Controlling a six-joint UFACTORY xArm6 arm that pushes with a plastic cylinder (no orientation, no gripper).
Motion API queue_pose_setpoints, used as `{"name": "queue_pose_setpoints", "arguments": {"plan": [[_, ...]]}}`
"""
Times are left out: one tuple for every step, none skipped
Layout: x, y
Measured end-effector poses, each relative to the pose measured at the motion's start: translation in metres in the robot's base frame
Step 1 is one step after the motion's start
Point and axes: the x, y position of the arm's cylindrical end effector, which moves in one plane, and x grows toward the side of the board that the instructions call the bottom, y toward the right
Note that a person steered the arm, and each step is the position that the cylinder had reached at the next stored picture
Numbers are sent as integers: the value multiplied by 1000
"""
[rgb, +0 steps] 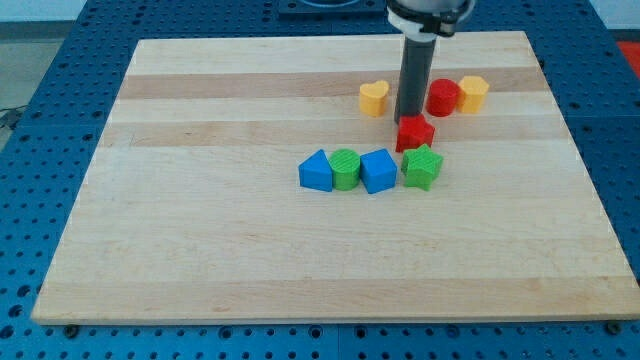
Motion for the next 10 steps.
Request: {"name": "queue_pose_setpoints", "arguments": {"plan": [[11,0],[28,0],[-13,-8],[-29,-15],[-41,-15],[-41,-15],[-38,-23],[-31,-52],[-23,-88],[-13,-75]]}}
